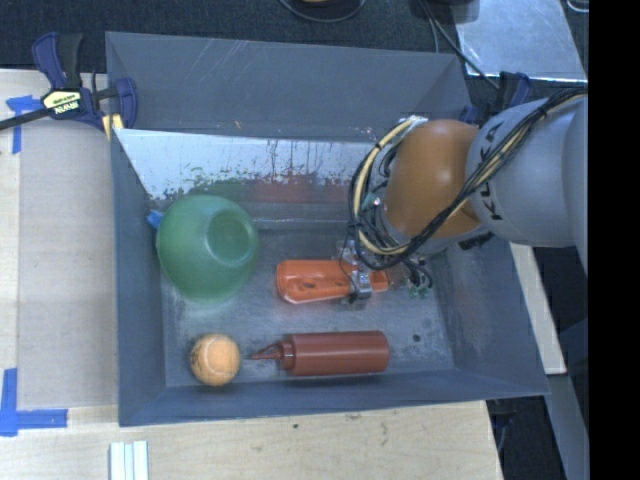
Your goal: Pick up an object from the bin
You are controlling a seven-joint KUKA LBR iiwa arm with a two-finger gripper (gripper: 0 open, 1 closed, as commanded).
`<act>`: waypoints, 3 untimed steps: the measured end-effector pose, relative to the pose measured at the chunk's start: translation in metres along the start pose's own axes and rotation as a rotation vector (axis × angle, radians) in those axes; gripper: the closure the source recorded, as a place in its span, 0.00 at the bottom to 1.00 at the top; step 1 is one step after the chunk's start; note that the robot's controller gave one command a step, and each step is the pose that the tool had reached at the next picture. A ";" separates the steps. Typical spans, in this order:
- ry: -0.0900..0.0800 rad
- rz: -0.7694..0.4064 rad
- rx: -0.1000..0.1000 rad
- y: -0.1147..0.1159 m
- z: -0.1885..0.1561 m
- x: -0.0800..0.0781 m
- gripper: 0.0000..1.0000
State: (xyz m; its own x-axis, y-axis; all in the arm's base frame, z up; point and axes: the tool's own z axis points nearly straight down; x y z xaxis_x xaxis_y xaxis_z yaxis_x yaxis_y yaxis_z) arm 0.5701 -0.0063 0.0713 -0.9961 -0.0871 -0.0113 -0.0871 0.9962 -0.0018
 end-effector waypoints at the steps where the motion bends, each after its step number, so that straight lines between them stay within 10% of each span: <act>1: -0.003 -0.023 0.000 0.007 -0.119 -0.009 1.00; 2: -0.003 -0.024 0.000 0.007 -0.119 -0.009 1.00; 3: -0.007 0.025 0.001 0.005 -0.277 -0.033 1.00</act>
Offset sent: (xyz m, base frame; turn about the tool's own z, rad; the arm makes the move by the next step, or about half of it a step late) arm 0.0000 0.0000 0.0000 0.0000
